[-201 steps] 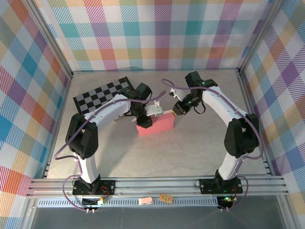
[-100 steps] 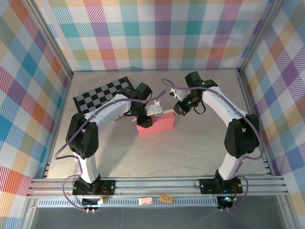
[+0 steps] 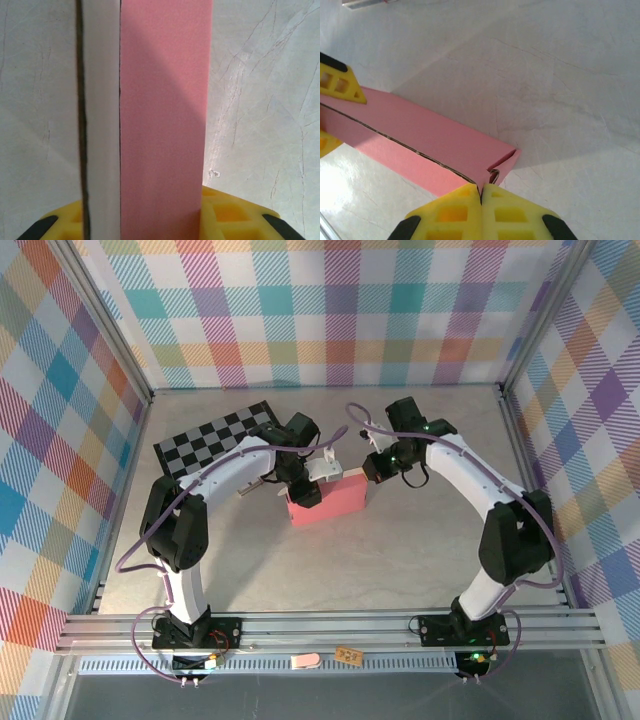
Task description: Fold the paper box
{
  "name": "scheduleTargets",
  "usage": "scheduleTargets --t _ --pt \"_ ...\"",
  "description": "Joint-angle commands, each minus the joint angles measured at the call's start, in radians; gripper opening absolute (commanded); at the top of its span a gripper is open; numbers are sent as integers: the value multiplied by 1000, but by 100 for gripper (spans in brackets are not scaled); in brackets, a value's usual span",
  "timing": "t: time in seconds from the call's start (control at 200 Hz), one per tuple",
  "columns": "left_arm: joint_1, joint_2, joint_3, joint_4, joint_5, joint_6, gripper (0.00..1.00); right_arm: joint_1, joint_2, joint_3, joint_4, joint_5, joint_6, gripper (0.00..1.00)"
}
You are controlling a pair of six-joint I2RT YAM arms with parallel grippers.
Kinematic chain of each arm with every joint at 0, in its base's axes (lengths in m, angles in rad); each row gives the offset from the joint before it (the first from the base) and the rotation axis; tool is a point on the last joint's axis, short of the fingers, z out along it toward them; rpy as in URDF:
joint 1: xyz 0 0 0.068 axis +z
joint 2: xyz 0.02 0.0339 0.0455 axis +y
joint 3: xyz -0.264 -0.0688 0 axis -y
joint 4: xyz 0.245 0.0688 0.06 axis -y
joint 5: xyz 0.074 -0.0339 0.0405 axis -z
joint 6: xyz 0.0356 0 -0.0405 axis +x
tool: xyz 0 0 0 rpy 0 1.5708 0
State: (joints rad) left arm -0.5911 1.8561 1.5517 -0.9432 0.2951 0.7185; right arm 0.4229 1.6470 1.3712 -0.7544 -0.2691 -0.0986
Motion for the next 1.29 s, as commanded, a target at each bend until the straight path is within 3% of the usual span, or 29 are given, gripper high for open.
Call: scheduleTargets --t 0.0,0.295,0.61,0.905,1.29 --pt "11 48 11 -9 -32 -59 30 31 -54 -54 72 -33 162 0" --pt "11 48 22 -1 -36 -82 32 89 -125 -209 223 50 234 0" --pt "11 33 32 13 -37 -106 35 130 -199 -385 379 132 200 0" --pt "22 -6 12 44 5 -165 43 193 -217 -476 461 232 182 0" --pt "59 -81 -42 138 42 -264 45 234 -201 -500 505 325 185 0"
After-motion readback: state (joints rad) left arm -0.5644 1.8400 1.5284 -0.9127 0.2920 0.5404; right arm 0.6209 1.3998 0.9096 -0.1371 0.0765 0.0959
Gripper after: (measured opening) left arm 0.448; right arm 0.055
